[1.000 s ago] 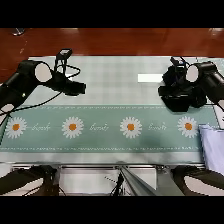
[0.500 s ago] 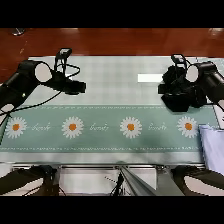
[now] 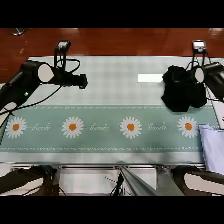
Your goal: Fold the shirts.
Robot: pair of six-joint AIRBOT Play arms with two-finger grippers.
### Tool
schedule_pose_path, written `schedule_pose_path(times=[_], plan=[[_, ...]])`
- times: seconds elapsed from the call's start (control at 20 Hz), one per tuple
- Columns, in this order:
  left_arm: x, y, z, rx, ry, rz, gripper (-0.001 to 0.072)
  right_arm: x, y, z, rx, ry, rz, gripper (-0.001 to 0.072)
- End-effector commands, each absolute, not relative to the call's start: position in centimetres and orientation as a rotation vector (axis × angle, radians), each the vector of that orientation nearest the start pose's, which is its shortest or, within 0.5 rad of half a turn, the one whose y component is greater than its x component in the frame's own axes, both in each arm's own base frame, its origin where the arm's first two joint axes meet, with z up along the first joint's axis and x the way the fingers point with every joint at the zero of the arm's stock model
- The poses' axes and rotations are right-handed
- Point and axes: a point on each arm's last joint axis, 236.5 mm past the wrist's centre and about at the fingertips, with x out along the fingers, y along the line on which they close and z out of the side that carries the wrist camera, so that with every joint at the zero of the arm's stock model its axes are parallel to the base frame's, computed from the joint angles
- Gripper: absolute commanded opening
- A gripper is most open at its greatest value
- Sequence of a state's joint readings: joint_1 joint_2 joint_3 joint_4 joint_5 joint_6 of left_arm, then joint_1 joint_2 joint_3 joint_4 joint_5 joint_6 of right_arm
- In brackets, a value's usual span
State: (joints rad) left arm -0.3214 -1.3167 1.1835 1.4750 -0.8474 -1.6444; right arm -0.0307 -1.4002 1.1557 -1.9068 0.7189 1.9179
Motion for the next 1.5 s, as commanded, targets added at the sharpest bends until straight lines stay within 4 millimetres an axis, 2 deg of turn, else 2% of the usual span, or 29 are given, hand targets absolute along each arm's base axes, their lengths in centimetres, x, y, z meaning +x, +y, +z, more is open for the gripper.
schedule_pose_path(times=[0.0, 0.1, 0.15, 0.25, 0.3, 0.35, 0.4, 0.45, 0.5, 0.6, 0.7, 0.8, 0.85, 0.95, 1.05, 1.15, 1.25, 1.35, 1.45], plan=[[43.9, -13.7, 3.4, 0.073, 0.962, -0.259, 0.0704, 46.6, -14.1, -2.3, 0.170, 0.940, -0.442, 0.0628], [44.3, -12.6, 3.3, 0.062, 0.964, -0.236, 0.0704, 46.0, -16.1, -4.9, 0.274, 0.968, -0.471, 0.0627], [44.5, -12.1, 3.1, 0.056, 0.968, -0.224, 0.0704, 45.9, -16.4, -6.2, 0.305, 0.988, -0.465, 0.0627], [43.8, -11.2, 2.0, 0.056, 1.023, -0.208, 0.0704, 45.9, -15.8, -8.7, 0.346, 1.044, -0.425, 0.0626], [43.2, -11.0, 1.4, 0.059, 1.061, -0.203, 0.0704, 45.9, -15.1, -9.8, 0.361, 1.075, -0.399, 0.0602], [42.3, -10.8, 0.8, 0.066, 1.106, -0.201, 0.0704, 45.9, -14.1, -10.4, 0.374, 1.102, -0.365, 0.0529], [41.5, -10.6, 0.4, 0.074, 1.145, -0.201, 0.0704, 46.1, -12.8, -10.6, 0.379, 1.125, -0.312, 0.0291], [40.7, -10.2, 0.1, 0.089, 1.182, -0.197, 0.0704, 46.3, -12.1, -10.1, 0.354, 1.136, -0.256, 0.0017], [39.7, -9.4, -0.1, 0.141, 1.223, -0.203, 0.0704, 47.2, -11.6, -8.4, 0.351, 1.123, -0.218, 0.0019], [37.8, -7.1, -0.1, 0.192, 1.304, -0.167, 0.0704, 50.0, -11.8, -1.8, 0.354, 1.009, -0.195, 0.0018], [36.3, -5.3, 0.8, 0.167, 1.346, -0.127, 0.0704, 52.7, -11.3, 8.0, 0.317, 0.808, -0.156, 0.0018], [34.8, -5.3, 2.6, 0.095, 1.327, -0.139, 0.0704, 53.2, -9.9, 17.8, 0.254, 0.618, -0.116, 0.0018], [34.0, -6.1, 3.4, 0.057, 1.296, -0.164, 0.0704, 52.7, -9.0, 22.3, 0.223, 0.532, -0.096, 0.0018], [32.0, -8.2, 4.6, -0.034, 1.208, -0.231, 0.0704, 50.7, -6.8, 30.1, 0.173, 0.386, -0.054, 0.0018], [29.7, -10.0, 5.0, -0.115, 1.127, -0.287, 0.0704, 48.1, -4.3, 36.6, 0.136, 0.256, -0.008, 0.0018], [27.8, -10.9, 4.9, -0.160, 1.061, -0.317, 0.0703, 45.4, -2.0, 42.2, 0.113, 0.129, 0.037, 0.0018], [27.0, -11.6, 5.0, -0.220, 1.005, -0.337, 0.0703, 42.6, 0.6, 47.3, 0.094, 0.013, 0.091, 0.0017], [26.8, -12.5, 5.1, -0.282, 0.980, -0.359, 0.0703, 39.8, 3.2, 51.4, 0.055, -0.083, 0.154, 0.0017], [26.8, -12.8, 4.9, -0.304, 0.986, -0.365, 0.0703, 37.2, 5.6, 54.6, 0.024, -0.162, 0.217, 0.0018]])
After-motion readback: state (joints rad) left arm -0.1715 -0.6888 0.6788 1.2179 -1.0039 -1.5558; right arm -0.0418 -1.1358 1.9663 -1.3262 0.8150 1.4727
